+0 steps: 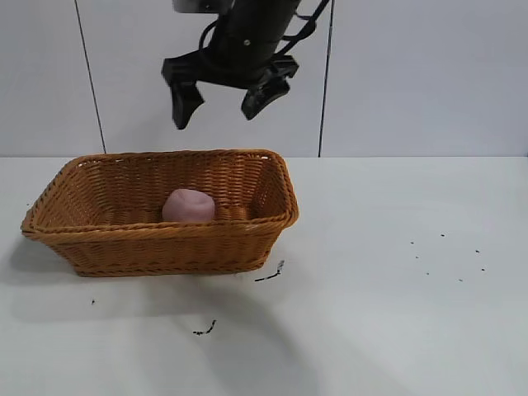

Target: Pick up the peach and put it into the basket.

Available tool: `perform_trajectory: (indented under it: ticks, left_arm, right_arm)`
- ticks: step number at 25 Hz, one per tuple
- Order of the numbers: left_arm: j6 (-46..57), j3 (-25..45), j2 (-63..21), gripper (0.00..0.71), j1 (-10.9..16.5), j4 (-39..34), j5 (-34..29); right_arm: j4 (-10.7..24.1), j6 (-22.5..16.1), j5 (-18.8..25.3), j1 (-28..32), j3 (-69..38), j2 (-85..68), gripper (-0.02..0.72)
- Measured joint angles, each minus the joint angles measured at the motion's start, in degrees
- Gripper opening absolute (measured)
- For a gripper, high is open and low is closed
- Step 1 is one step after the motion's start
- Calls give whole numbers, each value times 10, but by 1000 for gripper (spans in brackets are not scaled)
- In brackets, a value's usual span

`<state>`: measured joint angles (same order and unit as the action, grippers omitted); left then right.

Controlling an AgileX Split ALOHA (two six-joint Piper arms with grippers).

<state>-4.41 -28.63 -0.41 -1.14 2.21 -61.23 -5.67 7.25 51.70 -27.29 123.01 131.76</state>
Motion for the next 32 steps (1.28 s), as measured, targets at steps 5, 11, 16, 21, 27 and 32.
perform_trajectory:
  ticks: [5, 11, 16, 21, 27, 32]
  left_arm:
    - [0, 0, 0, 692, 0, 0, 0]
    - [0, 0, 0, 692, 0, 0, 0]
    - [0, 0, 0, 692, 0, 0, 0]
    - [0, 0, 0, 692, 0, 0, 0]
    - [0, 0, 0, 692, 0, 0, 0]
    - [0, 0, 0, 692, 0, 0, 0]
  right_arm:
    - [10, -5, 20, 100, 0, 0, 689]
    - [17, -5, 43, 220, 0, 0, 689]
    - [19, -7, 76, 268, 0, 0, 689]
    - [19, -12, 123, 272, 0, -8, 689]
    - [25, -19, 175, 272, -10, -59, 689]
    - [26, -23, 176, 272, -101, -141, 689]
